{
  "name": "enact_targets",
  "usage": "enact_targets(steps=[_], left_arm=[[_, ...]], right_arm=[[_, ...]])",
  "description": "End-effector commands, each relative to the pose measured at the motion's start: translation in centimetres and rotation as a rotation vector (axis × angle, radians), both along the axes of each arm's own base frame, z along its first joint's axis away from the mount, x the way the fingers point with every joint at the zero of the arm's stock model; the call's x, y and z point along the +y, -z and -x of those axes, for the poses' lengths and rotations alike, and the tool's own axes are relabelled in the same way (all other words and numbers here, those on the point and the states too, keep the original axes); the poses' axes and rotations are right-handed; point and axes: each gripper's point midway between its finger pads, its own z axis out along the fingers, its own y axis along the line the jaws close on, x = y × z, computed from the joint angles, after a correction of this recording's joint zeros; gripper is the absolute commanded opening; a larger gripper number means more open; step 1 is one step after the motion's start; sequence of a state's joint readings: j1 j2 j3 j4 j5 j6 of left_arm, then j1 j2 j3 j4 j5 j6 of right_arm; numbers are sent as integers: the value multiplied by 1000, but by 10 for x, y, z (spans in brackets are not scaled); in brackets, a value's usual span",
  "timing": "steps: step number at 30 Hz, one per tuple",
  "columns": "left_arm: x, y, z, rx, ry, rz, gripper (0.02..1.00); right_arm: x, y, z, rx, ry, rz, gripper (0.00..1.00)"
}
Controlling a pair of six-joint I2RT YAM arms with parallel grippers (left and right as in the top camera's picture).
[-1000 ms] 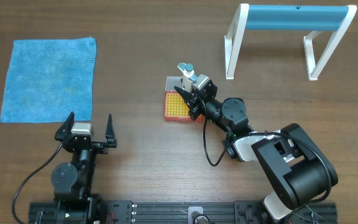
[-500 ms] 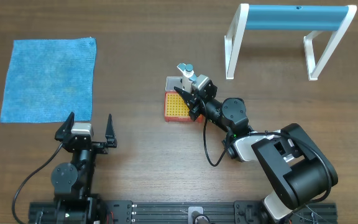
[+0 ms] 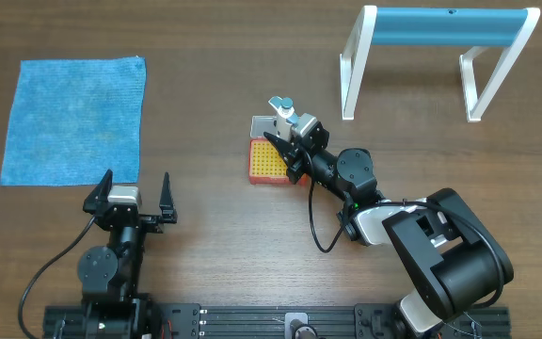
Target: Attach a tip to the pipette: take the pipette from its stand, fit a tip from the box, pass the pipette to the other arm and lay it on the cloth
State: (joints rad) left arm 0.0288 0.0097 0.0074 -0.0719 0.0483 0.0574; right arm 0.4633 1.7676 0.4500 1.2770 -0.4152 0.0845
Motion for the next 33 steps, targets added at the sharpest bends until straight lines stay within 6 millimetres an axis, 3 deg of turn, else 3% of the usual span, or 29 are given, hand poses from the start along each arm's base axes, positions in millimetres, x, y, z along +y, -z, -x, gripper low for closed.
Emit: enact_targets(steps=[1,15,24,33], left_arm=[[1,1,0,3,-9,8,996],[1,1,0,3,-9,8,996],[1,1,0,3,-9,8,996],[1,1,0,3,-9,8,996]], right_arm=[[-6,26,4,85,7,34,77],[-9,37,7,121,17,53,80],[-8,9,4,11,16,-2,80],[-8,11,5,19,14,2,80]])
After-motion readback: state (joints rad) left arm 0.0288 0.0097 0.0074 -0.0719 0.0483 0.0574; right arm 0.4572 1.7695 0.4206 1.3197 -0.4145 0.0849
